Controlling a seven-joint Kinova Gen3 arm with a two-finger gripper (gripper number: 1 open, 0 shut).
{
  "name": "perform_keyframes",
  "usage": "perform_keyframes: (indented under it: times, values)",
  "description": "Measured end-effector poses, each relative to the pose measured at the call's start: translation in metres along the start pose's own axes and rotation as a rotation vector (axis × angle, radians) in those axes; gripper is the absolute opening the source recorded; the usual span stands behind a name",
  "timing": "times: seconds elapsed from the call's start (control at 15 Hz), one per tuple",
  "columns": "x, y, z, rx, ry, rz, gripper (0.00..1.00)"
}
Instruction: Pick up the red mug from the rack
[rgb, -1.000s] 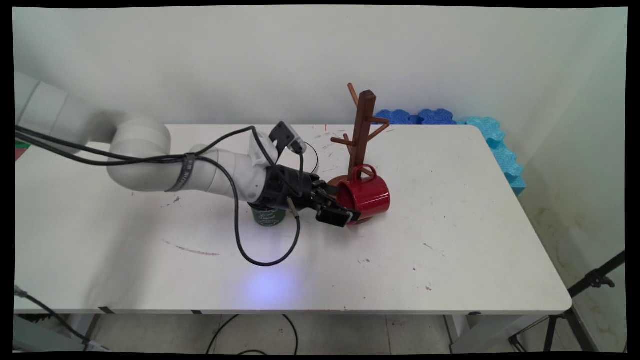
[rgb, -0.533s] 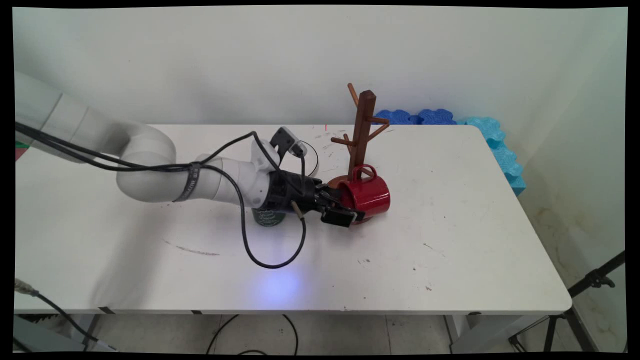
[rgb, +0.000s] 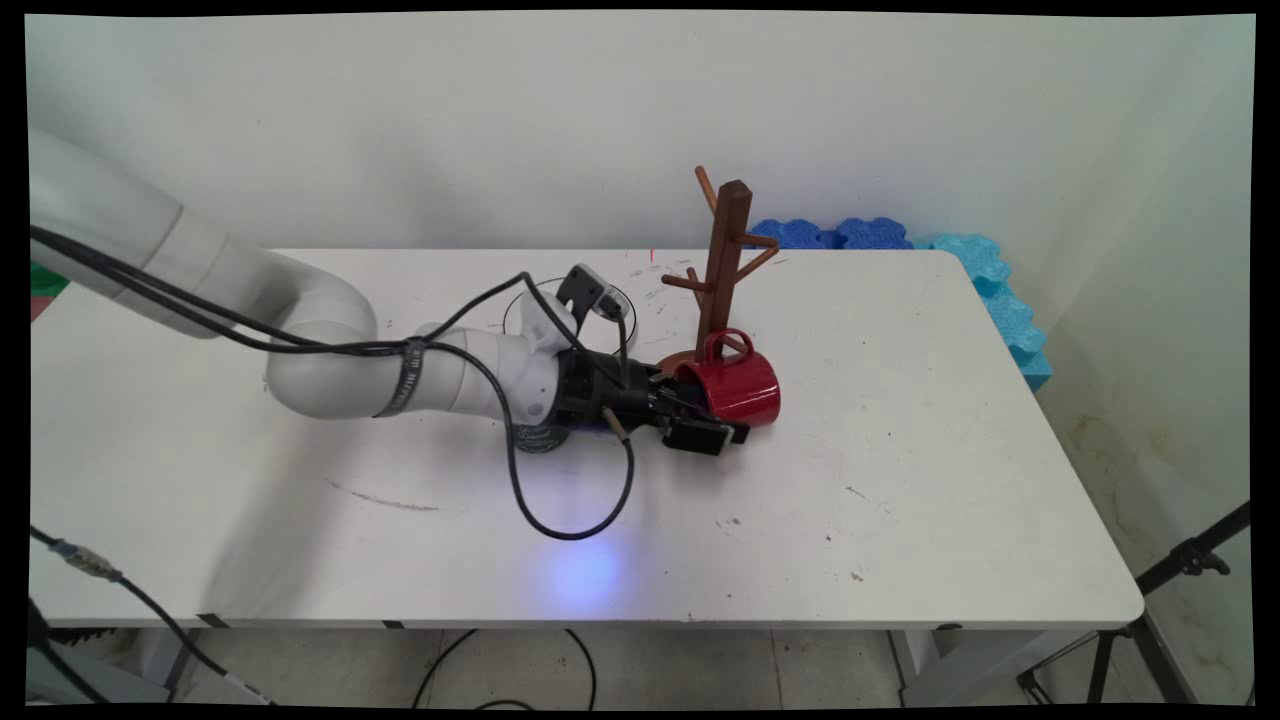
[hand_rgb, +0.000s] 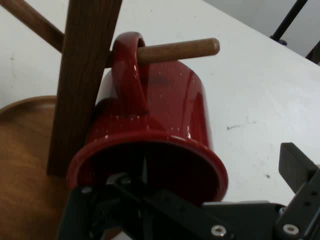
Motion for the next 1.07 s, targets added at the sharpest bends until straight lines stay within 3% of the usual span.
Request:
perform_keyframes:
  times: [0.8, 0.87, 1.07]
  values:
    - [-0.002, -0.001, 0.02, -0.014, 0.035, -0.035, 1.0]
    - [-0.002, -0.001, 0.021, -0.016, 0.034, -0.036, 0.0]
    - [-0.002, 0.0, 0.022, -0.028, 0.026, -0.028, 0.0]
